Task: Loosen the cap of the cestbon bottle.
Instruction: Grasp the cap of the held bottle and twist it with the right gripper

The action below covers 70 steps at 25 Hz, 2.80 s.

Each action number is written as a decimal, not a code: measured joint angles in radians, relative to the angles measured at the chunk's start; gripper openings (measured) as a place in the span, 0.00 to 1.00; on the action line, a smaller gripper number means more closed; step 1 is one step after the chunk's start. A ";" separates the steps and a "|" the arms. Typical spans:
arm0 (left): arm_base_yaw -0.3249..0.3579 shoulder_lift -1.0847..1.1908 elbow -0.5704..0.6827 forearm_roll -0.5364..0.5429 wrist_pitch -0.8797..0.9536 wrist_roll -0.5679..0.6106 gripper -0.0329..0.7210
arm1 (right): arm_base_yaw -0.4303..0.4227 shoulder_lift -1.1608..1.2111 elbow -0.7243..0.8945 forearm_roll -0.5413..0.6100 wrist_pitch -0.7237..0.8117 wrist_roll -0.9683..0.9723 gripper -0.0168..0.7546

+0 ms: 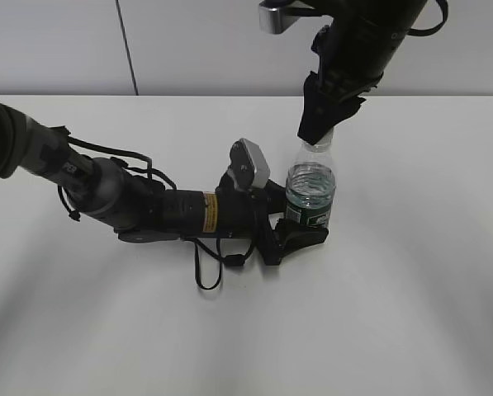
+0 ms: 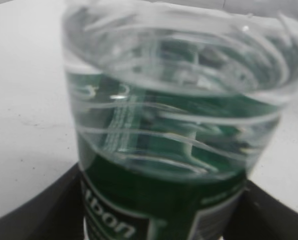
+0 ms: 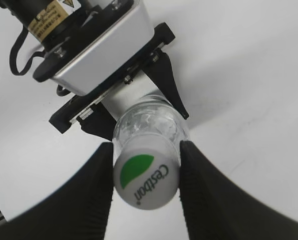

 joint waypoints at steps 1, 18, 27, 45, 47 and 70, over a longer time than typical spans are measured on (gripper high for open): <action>0.000 0.000 0.000 0.000 0.000 0.000 0.74 | 0.000 0.000 0.000 0.000 0.000 -0.003 0.44; 0.000 0.000 0.000 0.000 0.000 0.000 0.74 | 0.000 0.000 0.001 0.020 -0.047 0.677 0.76; 0.000 0.000 0.000 0.000 0.000 0.000 0.74 | 0.000 0.001 0.001 0.028 -0.006 0.800 0.76; 0.000 0.000 0.000 0.000 0.000 0.000 0.74 | 0.000 0.001 0.001 0.023 0.026 0.541 0.41; 0.000 0.000 0.000 0.001 0.000 0.000 0.74 | 0.000 0.001 0.001 0.019 0.027 0.366 0.41; 0.000 0.000 0.000 0.018 -0.004 0.001 0.74 | 0.000 -0.017 0.009 0.022 0.035 -0.031 0.41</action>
